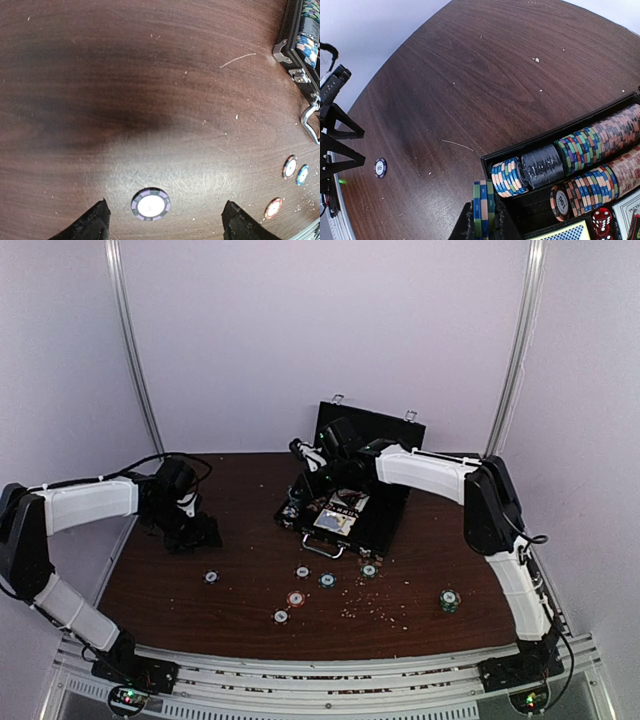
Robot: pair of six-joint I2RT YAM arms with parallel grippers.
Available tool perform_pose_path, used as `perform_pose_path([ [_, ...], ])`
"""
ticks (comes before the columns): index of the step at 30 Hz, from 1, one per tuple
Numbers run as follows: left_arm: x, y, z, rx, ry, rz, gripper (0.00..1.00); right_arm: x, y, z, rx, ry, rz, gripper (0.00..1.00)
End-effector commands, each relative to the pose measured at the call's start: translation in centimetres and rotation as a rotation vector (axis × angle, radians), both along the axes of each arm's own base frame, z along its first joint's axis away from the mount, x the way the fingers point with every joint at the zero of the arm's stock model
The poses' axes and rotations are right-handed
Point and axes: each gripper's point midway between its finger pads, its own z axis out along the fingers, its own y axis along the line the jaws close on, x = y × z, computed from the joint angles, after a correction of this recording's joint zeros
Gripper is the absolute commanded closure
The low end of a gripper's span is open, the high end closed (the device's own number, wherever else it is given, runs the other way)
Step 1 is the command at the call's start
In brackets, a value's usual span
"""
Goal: Pack up texas hold em set
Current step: Place the poker chips pile in the slot.
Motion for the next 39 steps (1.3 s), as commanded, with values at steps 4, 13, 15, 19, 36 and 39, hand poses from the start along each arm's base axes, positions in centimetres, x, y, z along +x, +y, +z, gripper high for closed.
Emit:
perform_pose_path([
  [4,1.3,-0.1,1.3,0.006,-0.049,-0.051,0.20,0.2,-0.2,-3.3,-0.162,-0.054,0.001,1.00],
  [13,-0.1,0.4,0.9,-0.002,-0.041,-0.029,0.20,1.1,-2.4,-5.7,-0.333,-0.114,-0.052,1.00],
  [15,-0.2,0.5,0.9,-0.003,-0.044,-0.025,0.20,1.4,-2.7,-5.9,-0.350,-0.122,-0.067,1.00],
  [19,-0.4,0.6,0.9,-0.005,-0.043,-0.020,0.20,2.1,-3.3,-6.2,-0.387,-0.139,-0.107,1.00],
  [36,-0.4,0.6,0.8,-0.008,-0.034,-0.006,0.20,5.6,-5.8,-6.8,-0.440,-0.169,-0.260,1.00],
  [39,-0.4,0.6,0.7,-0.005,-0.029,-0.008,0.20,6.2,-6.1,-6.7,-0.424,-0.160,-0.282,1.00],
])
